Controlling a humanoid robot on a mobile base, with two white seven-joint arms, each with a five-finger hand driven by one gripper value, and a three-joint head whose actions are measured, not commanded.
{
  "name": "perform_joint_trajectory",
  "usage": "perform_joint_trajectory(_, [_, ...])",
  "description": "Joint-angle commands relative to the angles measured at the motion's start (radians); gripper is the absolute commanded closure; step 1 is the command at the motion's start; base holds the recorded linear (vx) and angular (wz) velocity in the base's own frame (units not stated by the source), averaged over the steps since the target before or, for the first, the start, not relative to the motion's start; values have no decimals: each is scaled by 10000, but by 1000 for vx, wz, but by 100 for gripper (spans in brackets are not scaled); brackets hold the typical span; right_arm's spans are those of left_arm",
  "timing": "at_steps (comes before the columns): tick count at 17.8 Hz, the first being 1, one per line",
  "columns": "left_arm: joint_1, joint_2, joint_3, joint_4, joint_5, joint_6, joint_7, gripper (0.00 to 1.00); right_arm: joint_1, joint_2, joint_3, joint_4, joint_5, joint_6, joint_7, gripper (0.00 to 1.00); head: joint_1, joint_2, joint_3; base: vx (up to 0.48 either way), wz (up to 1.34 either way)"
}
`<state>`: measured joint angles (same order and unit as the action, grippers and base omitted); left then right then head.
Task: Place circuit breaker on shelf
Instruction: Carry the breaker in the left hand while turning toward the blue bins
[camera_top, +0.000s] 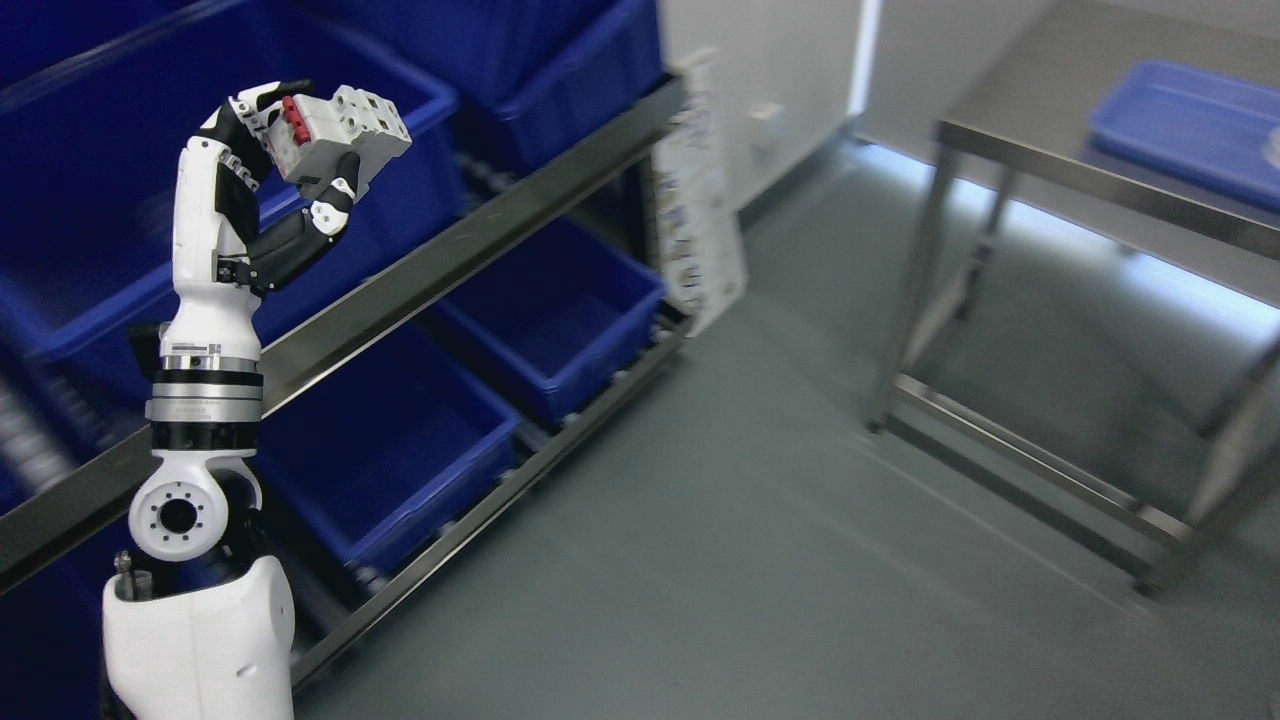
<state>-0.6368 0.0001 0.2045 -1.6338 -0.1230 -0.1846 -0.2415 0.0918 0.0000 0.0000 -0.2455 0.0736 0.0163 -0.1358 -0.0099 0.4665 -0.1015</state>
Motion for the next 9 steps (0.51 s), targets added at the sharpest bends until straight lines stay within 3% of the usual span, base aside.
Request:
perform_joint_trajectory(1, [-747, 173, -372, -398, 3, -42, -377, 88, 2, -175, 200, 0, 0, 619, -8, 0, 0, 0, 0, -139, 1785])
perform_joint_trajectory(6, [-2006, 173, -955, -32, -59, 1521, -514, 88, 2, -175, 200, 0, 0, 619, -8, 0, 0, -2, 0, -30, 1361])
perform_joint_trajectory(9, [-2726, 225, -987, 1131, -653, 2212, -1567, 88, 2, -175, 200, 0, 0, 619, -8, 0, 0, -2, 0, 106, 763])
